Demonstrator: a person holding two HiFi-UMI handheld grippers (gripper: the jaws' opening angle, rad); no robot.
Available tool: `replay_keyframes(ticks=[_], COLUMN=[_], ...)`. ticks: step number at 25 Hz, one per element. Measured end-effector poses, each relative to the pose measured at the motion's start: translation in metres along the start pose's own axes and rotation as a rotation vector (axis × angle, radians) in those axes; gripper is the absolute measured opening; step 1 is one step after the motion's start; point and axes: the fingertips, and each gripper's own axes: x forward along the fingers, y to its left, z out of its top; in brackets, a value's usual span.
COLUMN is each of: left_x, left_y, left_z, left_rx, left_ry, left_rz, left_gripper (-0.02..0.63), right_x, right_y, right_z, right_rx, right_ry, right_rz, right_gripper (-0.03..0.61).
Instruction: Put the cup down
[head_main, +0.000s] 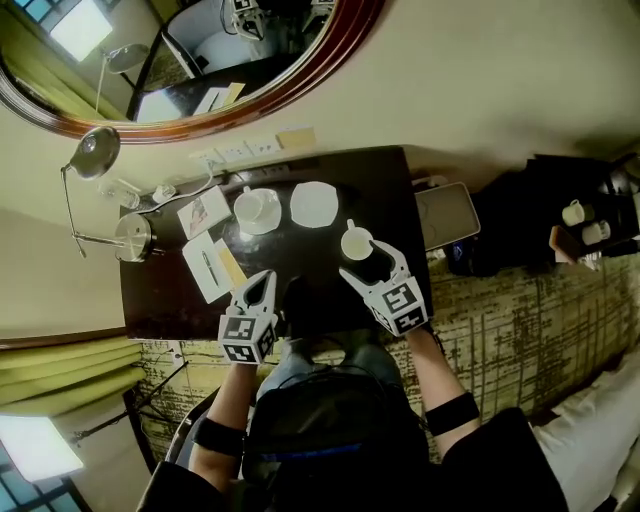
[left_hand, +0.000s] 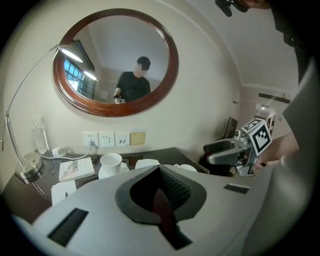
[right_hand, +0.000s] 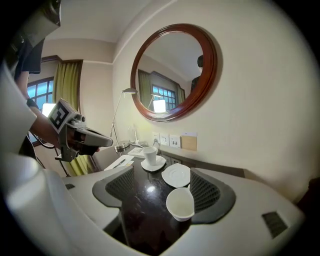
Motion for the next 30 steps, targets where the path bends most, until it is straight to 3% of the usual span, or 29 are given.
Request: replay_keyframes(ticks=[8,18,30], left_x=[-0.029,-0.048,-0.050], left_y=[0.035,0.074,0.076], left_z=[0.010,0.006,0.001], left_rx=[0.002,0.009,0.026], left_ry=[-0.035,-0.042,-0.062], left_rz=[-0.023,-0.049,-0.060], left_gripper=[0.000,0.000,0.000], right_x=[0.010,0.036,0.045], right_y=[0.051,0.096,0.116], right_z=[0.034,0.037,0.036], right_rx=[-0.015,0.018,0.015], right_ry=[-0.024,0.010,0.046], right_rz=[-0.028,-0.101,-0.051], right_gripper=[0.228,0.009,0.003])
